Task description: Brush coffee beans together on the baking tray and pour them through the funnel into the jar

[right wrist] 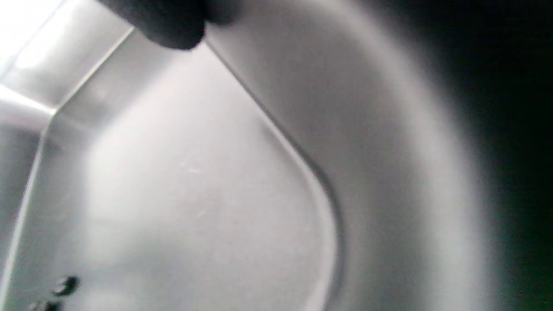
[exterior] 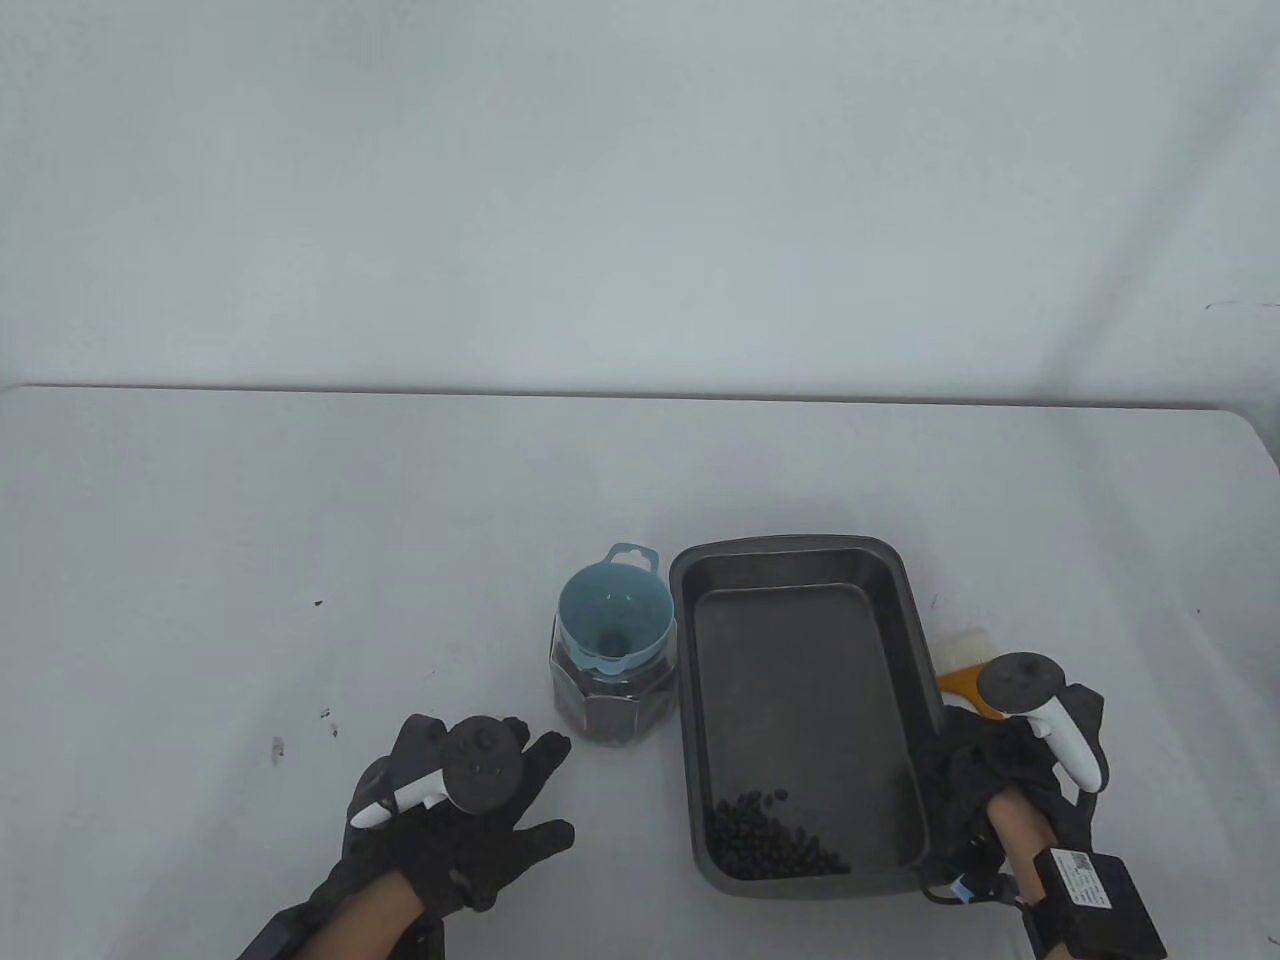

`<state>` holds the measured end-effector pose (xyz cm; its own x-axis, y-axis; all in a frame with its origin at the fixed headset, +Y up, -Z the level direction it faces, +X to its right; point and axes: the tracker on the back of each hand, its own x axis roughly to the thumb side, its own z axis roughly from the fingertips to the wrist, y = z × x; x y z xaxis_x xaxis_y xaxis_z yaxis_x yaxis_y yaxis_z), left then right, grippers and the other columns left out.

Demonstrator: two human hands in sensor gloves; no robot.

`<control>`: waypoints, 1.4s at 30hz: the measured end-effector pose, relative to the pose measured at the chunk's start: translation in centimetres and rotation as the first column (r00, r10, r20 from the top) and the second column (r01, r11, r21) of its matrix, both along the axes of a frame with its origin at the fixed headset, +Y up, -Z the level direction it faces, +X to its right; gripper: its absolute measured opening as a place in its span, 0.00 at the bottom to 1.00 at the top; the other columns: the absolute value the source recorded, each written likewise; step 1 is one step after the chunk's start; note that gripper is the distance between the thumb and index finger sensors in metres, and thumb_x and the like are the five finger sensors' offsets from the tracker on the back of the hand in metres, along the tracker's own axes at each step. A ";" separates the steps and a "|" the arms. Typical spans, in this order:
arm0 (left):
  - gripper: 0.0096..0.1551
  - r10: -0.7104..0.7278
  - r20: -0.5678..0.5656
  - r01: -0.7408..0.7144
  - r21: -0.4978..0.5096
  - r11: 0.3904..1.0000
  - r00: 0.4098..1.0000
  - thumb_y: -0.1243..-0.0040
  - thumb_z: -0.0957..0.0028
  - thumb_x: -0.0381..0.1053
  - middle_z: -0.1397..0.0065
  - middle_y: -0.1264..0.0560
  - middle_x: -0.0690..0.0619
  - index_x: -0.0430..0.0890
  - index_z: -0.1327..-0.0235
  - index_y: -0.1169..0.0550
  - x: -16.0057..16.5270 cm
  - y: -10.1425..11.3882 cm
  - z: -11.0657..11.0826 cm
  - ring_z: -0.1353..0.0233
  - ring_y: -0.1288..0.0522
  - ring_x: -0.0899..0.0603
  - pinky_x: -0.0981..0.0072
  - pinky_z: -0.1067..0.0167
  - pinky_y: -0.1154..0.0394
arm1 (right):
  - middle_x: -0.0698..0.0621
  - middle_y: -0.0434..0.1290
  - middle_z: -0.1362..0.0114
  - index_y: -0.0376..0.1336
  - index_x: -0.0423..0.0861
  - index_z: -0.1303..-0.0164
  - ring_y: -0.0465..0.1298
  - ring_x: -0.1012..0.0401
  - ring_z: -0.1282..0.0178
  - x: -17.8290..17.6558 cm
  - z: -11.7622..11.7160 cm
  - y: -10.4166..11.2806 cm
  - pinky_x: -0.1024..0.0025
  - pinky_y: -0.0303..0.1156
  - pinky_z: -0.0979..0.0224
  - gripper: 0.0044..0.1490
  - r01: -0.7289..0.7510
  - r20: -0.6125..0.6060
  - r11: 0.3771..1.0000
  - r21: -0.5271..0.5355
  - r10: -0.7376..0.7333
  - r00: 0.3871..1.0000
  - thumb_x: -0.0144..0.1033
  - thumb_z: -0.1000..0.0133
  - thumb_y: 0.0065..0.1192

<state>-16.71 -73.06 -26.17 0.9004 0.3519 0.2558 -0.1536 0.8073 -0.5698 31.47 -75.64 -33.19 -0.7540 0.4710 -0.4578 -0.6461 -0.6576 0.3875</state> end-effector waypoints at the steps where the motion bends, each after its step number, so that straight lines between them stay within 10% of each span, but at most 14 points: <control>1: 0.53 0.001 0.000 -0.001 0.000 1.000 1.000 0.61 0.56 0.79 0.14 0.59 0.42 0.61 0.20 0.57 0.0 0.0 0.0 0.15 0.60 0.29 0.32 0.23 0.60 | 0.50 0.74 0.37 0.69 0.53 0.63 0.81 0.58 0.44 0.0 0.0 0.0 0.70 0.84 0.44 0.09 0.009 0.002 1.000 0.001 -0.009 1.000 0.48 0.44 0.66; 22: 0.53 0.008 0.001 -0.008 0.005 1.000 1.000 0.61 0.56 0.79 0.14 0.59 0.42 0.61 0.20 0.57 -0.1 0.0 0.0 0.15 0.60 0.29 0.32 0.23 0.60 | 0.59 0.76 0.53 0.72 0.55 0.72 0.80 0.71 0.61 0.7 0.4 0.8 0.84 0.84 0.58 0.08 0.123 0.004 0.991 0.050 -0.124 0.992 0.49 0.43 0.67; 42: 0.53 0.011 0.000 -0.011 -0.007 1.000 1.000 0.61 0.56 0.79 0.14 0.59 0.42 0.61 0.20 0.57 -0.1 0.0 0.0 0.15 0.60 0.29 0.32 0.23 0.60 | 0.59 0.77 0.58 0.76 0.52 0.81 0.81 0.74 0.65 4.0 -0.3 7.2 0.85 0.86 0.59 0.11 0.207 0.131 0.947 0.245 -0.243 0.961 0.47 0.44 0.72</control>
<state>-16.82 -73.06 -26.13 0.8966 0.3631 0.2536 -0.1618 0.8016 -0.5756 35.44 -68.47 -33.54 -0.5433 0.7251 -0.4232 -0.8279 -0.5463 0.1268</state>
